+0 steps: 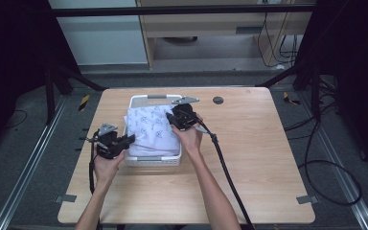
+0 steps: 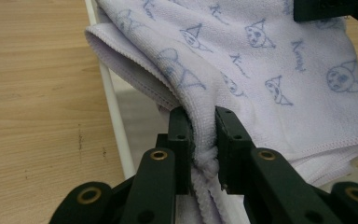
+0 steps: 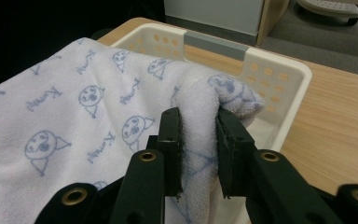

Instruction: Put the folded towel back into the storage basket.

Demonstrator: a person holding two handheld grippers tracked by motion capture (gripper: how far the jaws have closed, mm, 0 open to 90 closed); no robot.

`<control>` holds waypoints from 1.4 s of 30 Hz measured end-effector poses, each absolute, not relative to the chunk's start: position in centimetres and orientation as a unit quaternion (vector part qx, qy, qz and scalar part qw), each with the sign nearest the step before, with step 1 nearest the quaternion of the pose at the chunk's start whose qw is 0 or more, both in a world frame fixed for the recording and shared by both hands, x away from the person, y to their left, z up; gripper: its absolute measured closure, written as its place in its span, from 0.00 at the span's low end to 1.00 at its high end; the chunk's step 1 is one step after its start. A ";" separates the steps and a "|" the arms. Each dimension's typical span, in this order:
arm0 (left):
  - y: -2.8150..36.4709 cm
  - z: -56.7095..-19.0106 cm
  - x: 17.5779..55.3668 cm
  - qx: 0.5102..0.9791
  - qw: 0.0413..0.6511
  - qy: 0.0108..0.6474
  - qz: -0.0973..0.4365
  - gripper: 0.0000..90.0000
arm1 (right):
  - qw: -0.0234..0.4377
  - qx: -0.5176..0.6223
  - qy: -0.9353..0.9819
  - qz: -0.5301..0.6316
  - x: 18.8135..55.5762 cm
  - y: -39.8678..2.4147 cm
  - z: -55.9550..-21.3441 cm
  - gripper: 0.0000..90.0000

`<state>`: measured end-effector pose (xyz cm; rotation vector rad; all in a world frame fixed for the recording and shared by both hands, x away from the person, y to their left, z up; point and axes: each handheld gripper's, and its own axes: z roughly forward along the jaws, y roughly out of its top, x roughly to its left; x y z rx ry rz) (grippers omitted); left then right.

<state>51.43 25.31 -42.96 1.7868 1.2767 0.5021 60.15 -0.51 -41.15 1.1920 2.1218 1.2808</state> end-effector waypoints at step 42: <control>24.7 -41.7 50.2 0.717 0.445 0.491 0.216 0.73 | 0.214 0.422 0.748 0.465 58.6 -3.2 -40.7 0.50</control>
